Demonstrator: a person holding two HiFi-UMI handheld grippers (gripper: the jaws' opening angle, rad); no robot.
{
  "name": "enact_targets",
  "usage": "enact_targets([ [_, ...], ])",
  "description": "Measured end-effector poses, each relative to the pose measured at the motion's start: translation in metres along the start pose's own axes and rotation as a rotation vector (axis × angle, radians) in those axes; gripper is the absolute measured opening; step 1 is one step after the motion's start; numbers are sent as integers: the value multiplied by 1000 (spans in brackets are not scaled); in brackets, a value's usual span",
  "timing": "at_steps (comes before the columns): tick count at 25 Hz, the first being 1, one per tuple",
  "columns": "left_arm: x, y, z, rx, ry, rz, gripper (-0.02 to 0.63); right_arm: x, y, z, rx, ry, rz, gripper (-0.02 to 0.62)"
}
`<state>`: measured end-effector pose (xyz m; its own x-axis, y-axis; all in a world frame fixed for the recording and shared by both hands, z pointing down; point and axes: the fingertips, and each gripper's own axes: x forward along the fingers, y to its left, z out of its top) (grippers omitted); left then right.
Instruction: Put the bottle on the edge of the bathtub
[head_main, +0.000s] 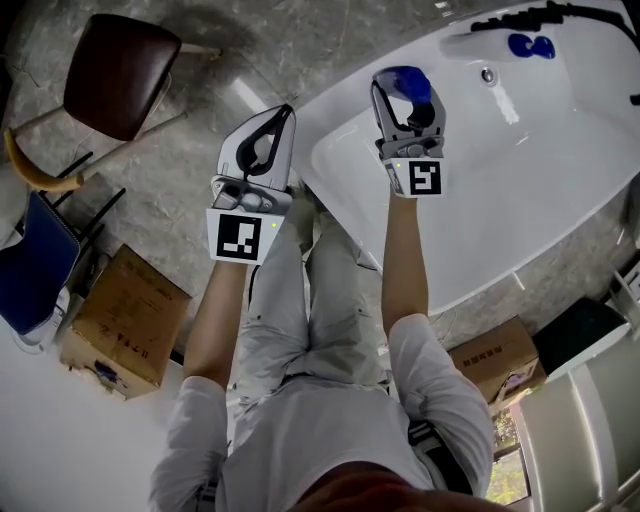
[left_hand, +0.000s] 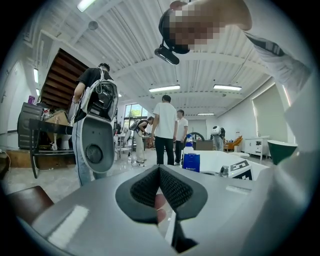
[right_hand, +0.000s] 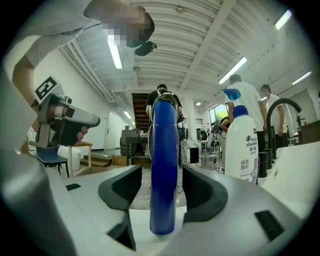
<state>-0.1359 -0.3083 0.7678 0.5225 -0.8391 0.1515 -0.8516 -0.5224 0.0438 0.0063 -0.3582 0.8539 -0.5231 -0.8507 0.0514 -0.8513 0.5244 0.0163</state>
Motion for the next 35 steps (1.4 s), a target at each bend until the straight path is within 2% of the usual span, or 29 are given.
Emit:
enact_targets([
  [6,-9,-5,5,10,18,10,-2,-5,2,8,25,9,-1,271],
  [15,-25,-28,62,32,-11,37,-2,-38,3,80,51,1,9,282],
  [19,-33,-45,100,53,-26,34,-2,-55,8,120,62,17,26,246],
  [23,-50,-55,143,30,-57,59,-2,-75,14,164,82,30,55,194],
  [31,-89,-76,211,65,-81,45,-2,-116,25,263,111,25,81,14],
  [35,-108,-90,237,70,-58,51,-2,-143,37,304,169,25,91,0],
])
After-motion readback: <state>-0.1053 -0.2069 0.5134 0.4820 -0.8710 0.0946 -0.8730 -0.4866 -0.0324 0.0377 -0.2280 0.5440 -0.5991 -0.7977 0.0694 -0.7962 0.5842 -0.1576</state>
